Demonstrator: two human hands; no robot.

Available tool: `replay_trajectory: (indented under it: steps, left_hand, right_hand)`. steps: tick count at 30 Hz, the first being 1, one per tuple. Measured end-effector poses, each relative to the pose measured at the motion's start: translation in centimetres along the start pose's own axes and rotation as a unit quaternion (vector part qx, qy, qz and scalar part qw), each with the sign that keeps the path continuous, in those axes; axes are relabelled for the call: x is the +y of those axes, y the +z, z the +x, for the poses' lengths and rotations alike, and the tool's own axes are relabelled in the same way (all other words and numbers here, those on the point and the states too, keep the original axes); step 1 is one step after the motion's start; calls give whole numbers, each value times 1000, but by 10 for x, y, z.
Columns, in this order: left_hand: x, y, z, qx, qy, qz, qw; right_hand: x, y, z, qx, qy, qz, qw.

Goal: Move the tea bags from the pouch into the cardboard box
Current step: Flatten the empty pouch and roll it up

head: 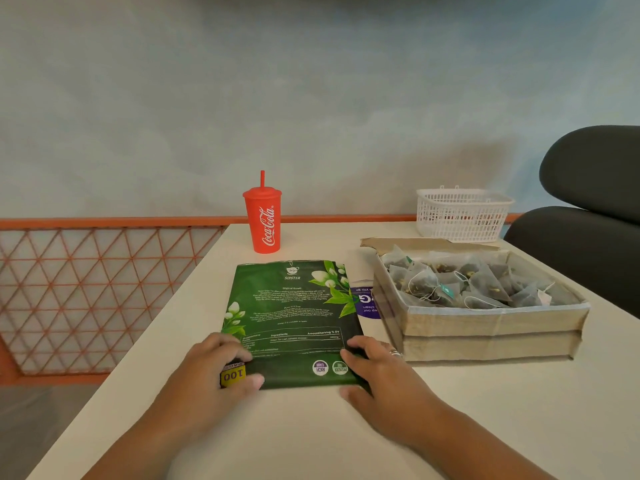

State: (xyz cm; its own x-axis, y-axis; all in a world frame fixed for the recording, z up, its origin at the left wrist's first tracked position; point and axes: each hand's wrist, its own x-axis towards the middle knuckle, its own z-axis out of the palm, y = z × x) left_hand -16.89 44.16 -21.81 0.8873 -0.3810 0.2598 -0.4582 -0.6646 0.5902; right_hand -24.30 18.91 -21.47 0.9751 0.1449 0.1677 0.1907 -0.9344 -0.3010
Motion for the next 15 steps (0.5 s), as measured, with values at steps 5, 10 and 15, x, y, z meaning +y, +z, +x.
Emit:
replay_trajectory:
  steps: [5, 10, 15]
  left_hand:
    - [4, -4, -3, -33, 8, 18, 999]
    - [4, -6, -5, 4, -28, -19, 999]
    - [1, -10, -1, 41, -60, -39, 997]
  right_hand:
    - [2, 2, 4, 19, 4, 8, 1000]
    - [9, -2, 11, 19, 5, 39, 999]
    - [10, -4, 11, 33, 9, 95, 995]
